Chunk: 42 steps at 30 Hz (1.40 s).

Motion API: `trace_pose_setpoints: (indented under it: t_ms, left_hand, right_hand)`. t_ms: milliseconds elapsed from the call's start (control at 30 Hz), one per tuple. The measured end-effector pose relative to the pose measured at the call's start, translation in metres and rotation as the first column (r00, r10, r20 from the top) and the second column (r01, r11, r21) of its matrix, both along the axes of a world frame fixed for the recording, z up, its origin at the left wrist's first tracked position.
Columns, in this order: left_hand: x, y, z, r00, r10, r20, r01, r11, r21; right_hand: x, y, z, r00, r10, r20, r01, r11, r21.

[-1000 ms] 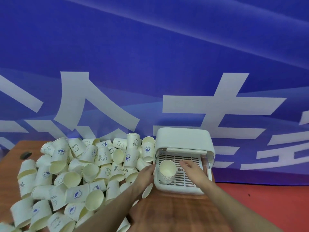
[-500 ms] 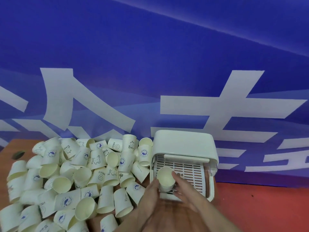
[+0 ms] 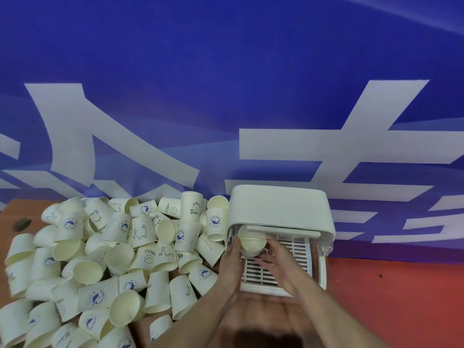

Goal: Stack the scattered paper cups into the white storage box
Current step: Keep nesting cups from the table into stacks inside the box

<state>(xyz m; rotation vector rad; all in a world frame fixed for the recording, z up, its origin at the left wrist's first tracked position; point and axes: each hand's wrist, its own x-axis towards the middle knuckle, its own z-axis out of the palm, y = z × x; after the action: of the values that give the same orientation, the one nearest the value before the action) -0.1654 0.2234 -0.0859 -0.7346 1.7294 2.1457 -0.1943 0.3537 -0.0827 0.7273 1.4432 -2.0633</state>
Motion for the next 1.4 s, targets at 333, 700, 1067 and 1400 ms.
trace_pose_setpoints:
  t_ms: [333,700,1067,1400]
  left_hand:
    - [-0.036,0.011,-0.012,0.998,0.000,-0.068,-0.001,1.000,-0.017]
    - [-0.042,0.007,-0.012,0.994,0.072,-0.081,-0.076,0.996,-0.049]
    - [0.062,-0.013,0.008,0.898,-0.438,-0.041,0.363,0.789,-0.496]
    - [0.079,-0.093,0.060,0.826,-0.555,-0.099,0.214,0.471,-0.856]
  right_hand:
    - [-0.030,0.001,-0.009,0.988,-0.007,-0.154,0.021,0.996,0.090]
    - [-0.032,0.004,-0.021,0.991,0.005,-0.135,0.013,0.992,0.127]
    - [0.032,-0.008,0.004,0.994,-0.002,-0.109,0.046,0.914,0.404]
    - [0.070,-0.062,0.064,0.841,0.457,-0.290,-0.182,0.744,0.643]
